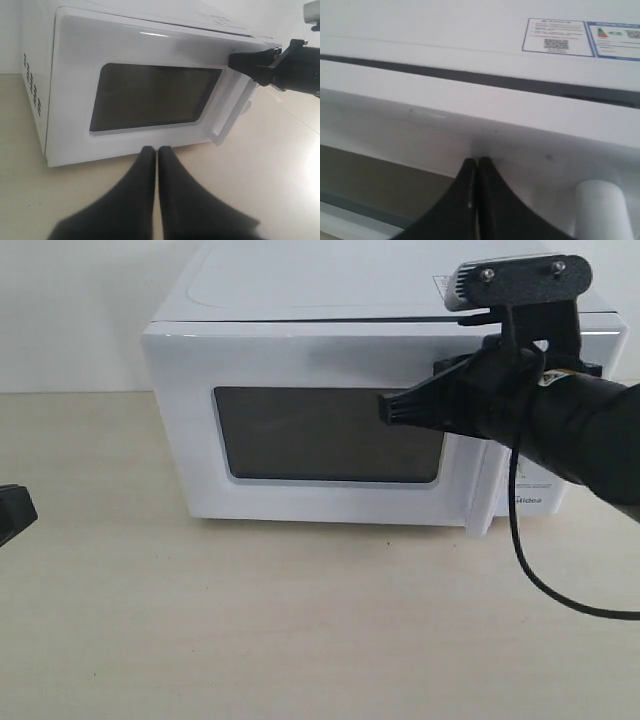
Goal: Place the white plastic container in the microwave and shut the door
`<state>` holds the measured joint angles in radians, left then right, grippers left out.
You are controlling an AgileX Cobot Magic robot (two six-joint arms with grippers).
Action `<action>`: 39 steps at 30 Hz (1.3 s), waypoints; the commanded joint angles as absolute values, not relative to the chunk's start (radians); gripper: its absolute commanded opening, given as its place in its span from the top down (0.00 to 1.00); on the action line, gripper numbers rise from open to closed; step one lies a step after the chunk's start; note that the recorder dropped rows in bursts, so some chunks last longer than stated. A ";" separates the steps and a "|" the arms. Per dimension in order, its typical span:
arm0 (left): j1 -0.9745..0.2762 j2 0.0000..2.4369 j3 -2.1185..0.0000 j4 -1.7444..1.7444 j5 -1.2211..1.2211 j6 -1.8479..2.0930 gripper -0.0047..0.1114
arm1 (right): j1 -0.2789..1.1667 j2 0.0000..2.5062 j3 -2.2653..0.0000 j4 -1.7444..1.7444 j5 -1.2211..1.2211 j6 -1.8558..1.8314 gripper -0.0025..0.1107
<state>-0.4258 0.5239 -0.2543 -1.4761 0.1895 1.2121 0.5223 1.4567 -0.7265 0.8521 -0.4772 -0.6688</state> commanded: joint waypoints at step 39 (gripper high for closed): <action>-0.430 0.516 -0.253 -1.476 0.163 1.219 0.92 | 0.615 0.385 -0.431 0.933 -0.028 -0.739 0.98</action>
